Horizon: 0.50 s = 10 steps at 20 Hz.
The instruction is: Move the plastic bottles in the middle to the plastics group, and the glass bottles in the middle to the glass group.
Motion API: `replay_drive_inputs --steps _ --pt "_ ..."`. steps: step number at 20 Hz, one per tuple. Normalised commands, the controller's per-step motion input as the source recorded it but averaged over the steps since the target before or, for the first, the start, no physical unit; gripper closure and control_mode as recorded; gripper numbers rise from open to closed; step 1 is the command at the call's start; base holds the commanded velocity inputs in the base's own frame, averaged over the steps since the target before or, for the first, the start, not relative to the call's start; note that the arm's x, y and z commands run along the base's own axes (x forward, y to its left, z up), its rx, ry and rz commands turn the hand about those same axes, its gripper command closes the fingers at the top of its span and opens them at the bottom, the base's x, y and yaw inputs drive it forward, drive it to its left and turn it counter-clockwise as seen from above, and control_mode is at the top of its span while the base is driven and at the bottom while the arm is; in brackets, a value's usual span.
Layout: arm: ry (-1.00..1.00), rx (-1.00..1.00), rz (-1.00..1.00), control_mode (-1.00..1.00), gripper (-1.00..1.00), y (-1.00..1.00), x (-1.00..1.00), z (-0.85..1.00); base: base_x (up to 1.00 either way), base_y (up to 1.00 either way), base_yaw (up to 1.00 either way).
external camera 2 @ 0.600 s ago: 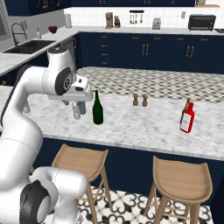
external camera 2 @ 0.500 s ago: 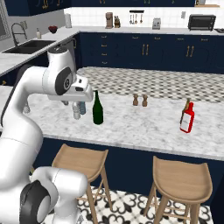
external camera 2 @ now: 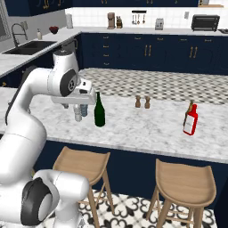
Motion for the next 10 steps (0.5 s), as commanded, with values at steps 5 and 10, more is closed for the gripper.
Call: replay_drive_inputs --steps 5,10 --pt "-0.02 0.0 0.03 -1.0 -1.0 0.0 1.0 -0.01 0.0 0.0 0.0" --pt "-0.13 -0.01 0.05 -1.0 -1.0 0.26 0.35 0.0 0.0 0.0 0.0"
